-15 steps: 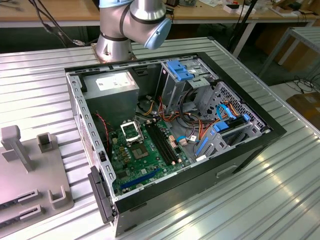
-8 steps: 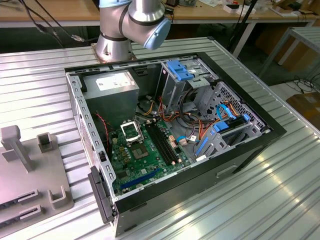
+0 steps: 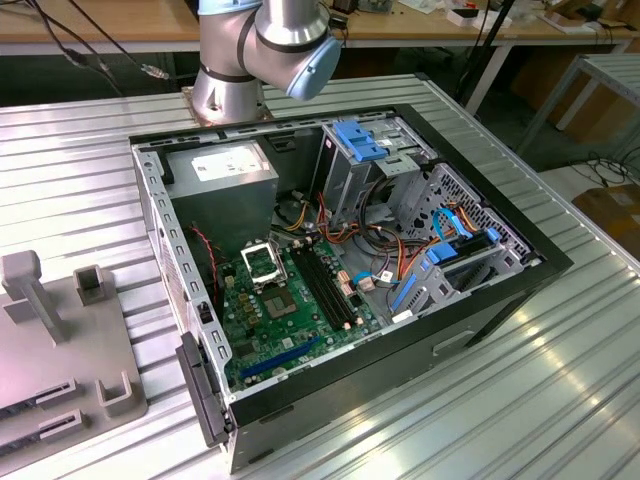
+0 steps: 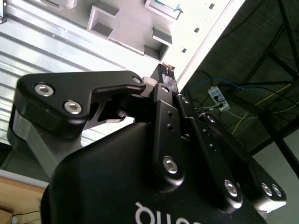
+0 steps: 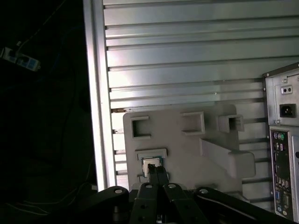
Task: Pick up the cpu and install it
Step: 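Pick up the cpu and move it towards the insertion slot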
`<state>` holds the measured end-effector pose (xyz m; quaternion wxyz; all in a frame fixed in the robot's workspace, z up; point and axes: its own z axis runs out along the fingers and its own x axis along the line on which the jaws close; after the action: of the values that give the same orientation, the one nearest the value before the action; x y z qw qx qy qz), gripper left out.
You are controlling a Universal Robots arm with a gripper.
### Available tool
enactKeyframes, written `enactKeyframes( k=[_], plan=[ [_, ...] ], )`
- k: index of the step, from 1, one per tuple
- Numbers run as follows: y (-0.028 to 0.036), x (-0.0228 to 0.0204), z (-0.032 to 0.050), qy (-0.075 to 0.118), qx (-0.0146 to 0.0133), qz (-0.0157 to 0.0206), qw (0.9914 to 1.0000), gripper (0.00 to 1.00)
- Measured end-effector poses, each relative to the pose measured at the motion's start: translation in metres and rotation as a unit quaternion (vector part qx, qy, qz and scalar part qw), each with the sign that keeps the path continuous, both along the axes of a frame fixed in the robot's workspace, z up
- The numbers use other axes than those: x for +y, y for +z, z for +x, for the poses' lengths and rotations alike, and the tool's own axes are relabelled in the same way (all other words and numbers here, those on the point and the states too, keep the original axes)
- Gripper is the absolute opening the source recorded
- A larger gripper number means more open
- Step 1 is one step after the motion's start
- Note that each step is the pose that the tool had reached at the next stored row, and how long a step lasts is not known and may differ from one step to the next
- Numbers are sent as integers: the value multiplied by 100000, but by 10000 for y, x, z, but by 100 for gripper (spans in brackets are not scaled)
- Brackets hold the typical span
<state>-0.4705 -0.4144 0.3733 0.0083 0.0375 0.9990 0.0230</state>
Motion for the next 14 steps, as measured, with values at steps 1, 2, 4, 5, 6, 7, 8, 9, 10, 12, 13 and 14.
enactKeyframes(
  k=[1,2,4,5,6,7,8,9,10,12,13,14],
  plan=[
    [0,0,0,1,2,1,100000,11],
    [0,0,0,3,1,0,100000,11],
    [0,0,-1,2,1,0,100000,11],
    [0,0,-1,1,2,1,100000,11],
    [0,0,-1,3,4,-2,100000,11],
    [0,0,-1,2,3,0,100000,11],
    [0,0,-2,1,2,-2,100000,11],
    [0,0,-2,4,3,-1,100000,11],
    [0,0,-2,2,2,1,100000,11],
    [0,0,-2,1,2,-1,100000,16],
    [1,0,-2,3,4,-3,100000,16],
    [0,0,-3,2,4,0,100000,23]
  ],
)
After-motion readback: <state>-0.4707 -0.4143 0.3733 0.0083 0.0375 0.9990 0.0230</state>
